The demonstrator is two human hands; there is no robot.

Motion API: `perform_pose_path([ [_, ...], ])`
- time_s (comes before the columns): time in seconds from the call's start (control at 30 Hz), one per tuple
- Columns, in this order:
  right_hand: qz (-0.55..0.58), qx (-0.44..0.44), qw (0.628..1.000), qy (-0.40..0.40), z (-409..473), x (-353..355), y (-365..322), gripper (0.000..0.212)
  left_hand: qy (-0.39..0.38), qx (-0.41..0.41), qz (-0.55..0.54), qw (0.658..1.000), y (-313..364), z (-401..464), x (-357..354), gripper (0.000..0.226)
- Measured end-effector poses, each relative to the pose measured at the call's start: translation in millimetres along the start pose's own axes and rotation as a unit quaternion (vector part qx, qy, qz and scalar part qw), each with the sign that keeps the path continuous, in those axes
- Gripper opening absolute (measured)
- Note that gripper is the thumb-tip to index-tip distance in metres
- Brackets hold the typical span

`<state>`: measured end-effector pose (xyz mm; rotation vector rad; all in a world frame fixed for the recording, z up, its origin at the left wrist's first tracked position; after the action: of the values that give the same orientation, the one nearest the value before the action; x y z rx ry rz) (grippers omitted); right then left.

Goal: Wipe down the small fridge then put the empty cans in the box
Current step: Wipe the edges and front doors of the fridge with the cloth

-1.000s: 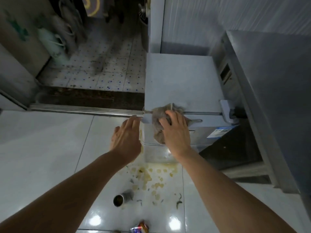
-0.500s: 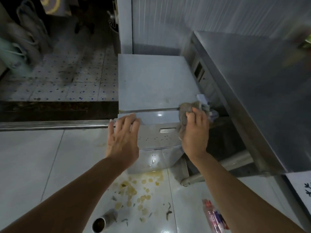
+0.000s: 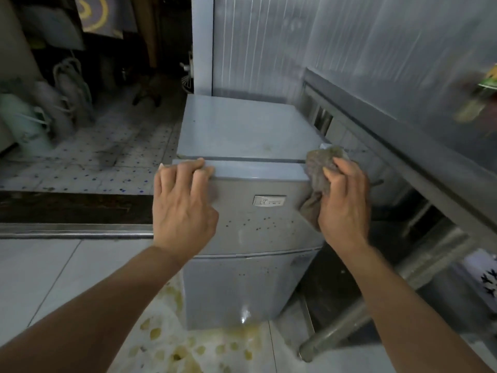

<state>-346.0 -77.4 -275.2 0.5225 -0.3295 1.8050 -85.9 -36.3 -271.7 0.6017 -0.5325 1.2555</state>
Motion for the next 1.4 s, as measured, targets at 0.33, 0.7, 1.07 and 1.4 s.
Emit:
perform_pose_path([
  [0.33,0.090,-0.111,0.970,0.199,-25.9,-30.2,17.5,0.036,0.134,0.032,-0.020,0.990,5.4,-11.9,-19.6,0.055],
  [0.7,0.110,-0.121,0.979,0.125,-141.4,-89.0,0.2,0.049,0.133,0.006,-0.039,0.990,4.0,-28.2,-32.0,0.074],
  [1.07,0.150,-0.006,0.975,0.164,-55.9,-63.6,-56.6,0.045,0.052,0.068,-0.068,0.994,-22.1,-67.5,-41.3,0.099],
  [1.4,0.151,0.064,0.982,0.097,-81.5,-73.3,-78.4,0.051,0.004,0.034,-0.125,0.992,-25.7,-77.9,-35.9,0.097],
])
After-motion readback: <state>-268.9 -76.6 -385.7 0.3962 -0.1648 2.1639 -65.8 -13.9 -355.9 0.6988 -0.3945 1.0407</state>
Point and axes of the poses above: each hand's wrist, its own z-axis towards the middle knuckle, its own x-axis out of the back of the hand, y = z × x, the point moved 3 cm from there along z, towards the middle knuckle, and after that the axes turned 1 degree about y, right-handed, at the moved point
